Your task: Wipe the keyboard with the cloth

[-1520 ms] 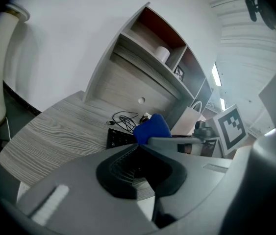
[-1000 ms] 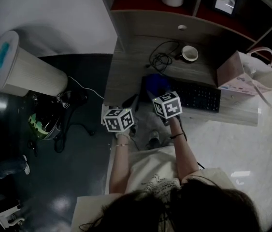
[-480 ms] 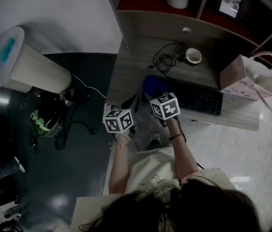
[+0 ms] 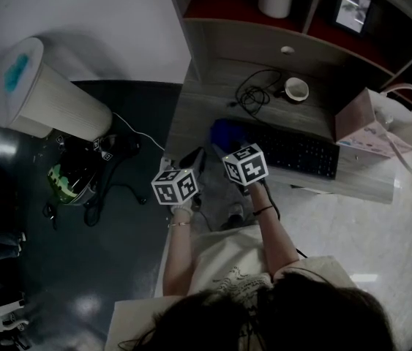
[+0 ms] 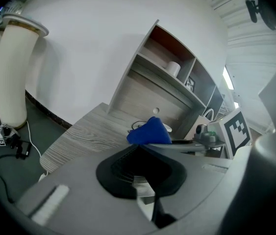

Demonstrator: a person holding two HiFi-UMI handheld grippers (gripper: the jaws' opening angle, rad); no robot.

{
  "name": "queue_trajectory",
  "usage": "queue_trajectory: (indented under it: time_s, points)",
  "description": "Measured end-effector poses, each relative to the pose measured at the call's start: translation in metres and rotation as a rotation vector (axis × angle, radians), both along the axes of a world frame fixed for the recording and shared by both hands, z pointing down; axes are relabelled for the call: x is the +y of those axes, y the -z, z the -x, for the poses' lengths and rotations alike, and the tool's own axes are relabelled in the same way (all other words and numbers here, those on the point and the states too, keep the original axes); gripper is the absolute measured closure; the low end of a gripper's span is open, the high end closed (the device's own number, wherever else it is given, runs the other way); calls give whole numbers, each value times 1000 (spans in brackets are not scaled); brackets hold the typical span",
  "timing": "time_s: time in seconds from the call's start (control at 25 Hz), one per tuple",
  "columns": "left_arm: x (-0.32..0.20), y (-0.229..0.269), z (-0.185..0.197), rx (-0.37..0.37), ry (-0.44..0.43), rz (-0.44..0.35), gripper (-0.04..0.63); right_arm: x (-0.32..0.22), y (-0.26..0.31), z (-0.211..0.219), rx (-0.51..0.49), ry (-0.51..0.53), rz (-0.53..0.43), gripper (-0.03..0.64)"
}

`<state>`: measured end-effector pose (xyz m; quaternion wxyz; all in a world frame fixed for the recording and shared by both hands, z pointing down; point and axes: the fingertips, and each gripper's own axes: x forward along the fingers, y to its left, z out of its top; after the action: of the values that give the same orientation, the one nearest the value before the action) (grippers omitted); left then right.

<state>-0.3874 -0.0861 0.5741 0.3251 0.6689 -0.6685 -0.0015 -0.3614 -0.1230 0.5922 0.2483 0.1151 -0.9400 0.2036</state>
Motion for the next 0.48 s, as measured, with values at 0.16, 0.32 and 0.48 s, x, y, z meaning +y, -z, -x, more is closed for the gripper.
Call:
queue_trajectory:
  time_s: [0.16,0.32,0.48]
  points:
    - [0,8,5,-10,2,-20,591,5,6,6,-28,4,15,557]
    - [1,16,9,-18,7,-37,591,7,13,9,-45,6,15,557]
    - [1,25,10,-27,2,-59,591,4,25,5,-71,-7,9,558]
